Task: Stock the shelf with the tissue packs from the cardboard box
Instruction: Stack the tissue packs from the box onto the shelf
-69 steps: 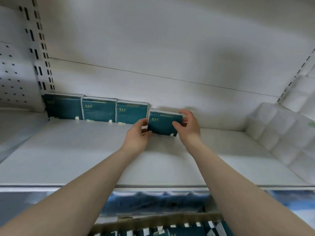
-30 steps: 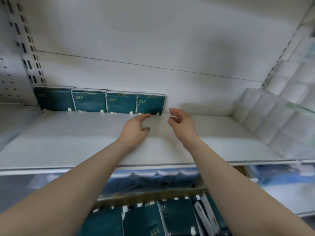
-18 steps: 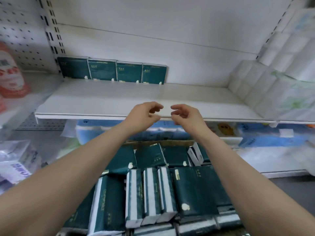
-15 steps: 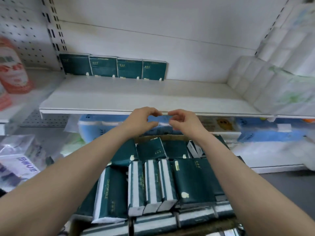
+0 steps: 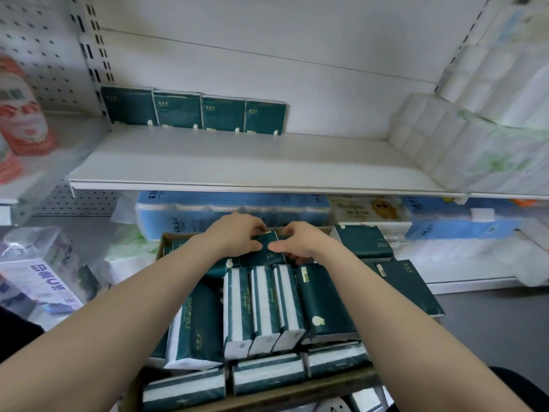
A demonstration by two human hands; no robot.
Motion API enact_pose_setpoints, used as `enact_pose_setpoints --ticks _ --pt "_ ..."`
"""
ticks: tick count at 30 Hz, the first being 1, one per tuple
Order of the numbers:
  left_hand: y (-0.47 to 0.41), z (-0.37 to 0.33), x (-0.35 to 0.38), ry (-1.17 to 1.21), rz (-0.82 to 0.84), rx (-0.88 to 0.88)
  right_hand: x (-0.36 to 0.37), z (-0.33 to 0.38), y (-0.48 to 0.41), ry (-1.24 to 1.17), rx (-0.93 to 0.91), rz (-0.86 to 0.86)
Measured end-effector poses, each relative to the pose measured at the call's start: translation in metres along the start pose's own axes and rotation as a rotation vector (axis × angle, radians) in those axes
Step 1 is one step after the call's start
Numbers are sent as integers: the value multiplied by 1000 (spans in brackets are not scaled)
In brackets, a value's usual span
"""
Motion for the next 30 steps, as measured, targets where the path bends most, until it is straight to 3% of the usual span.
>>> enact_pose_setpoints --ticks 5,10,16,20,24,27,30 --pt "-1 4 5 34 12 -5 5 0 -5 13 38 -12" --pt "-5 3 -5 200 -82 29 -13 -6 -9 -236 63 -70" --pt "-13 -12 -42 464 -236 105 -67 13 12 -522 -125 -142" --pt "-15 -28 -61 551 -262 122 -96 27 21 -493 -290 -252" --pt "-22 -27 -69 707 -321 82 -108 22 21 -590 -314 -342" --pt "-28 -19 -71 916 -355 4 -103 9 13 -716 -246 -281" --pt "-33 -16 -71 1109 -403 -64 -92 -1 8 -650 -159 -184"
Point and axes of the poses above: each hand's wrist, its own y-axis away from the middle knuckle, its own x-axis out of the palm, z = x × y, the point moved 6 cm from there along -y, towards the middle knuckle, and after that the axes turned 1 degree about -x, right-handed, at the moved point
